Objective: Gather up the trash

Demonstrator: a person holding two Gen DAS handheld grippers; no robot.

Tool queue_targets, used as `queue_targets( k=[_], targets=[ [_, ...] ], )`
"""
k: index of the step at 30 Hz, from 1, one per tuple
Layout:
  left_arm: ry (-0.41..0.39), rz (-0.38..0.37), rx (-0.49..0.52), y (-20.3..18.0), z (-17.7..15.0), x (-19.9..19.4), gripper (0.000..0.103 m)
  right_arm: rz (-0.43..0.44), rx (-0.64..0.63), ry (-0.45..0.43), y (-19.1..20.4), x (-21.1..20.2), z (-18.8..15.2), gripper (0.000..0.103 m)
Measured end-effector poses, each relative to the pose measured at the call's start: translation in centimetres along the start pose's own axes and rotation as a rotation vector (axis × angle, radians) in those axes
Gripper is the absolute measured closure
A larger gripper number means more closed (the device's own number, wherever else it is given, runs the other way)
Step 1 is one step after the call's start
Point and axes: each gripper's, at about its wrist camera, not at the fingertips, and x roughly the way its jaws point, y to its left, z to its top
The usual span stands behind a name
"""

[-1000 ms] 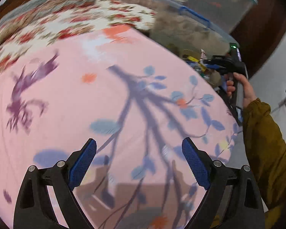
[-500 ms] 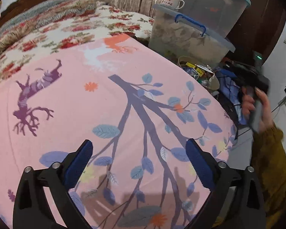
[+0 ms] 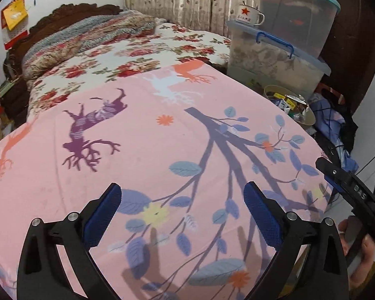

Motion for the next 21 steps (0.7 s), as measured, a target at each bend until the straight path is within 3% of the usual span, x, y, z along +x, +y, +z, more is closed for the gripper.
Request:
queue_targets(
  k=[6, 21],
  targets=[
    [-0.042, 0.098, 0.032, 0.2, -1.0, -1.7, 0.009, 0.003, -0.04, -0.027, 2.9, -1.7, -1.2, 0.01],
    [-0.149, 0.133, -0.014, 1.4, -1.7, -5.1, 0.009, 0.004, -0.067, -0.079, 5.2, -5.2, -2.4, 0.004]
  ],
)
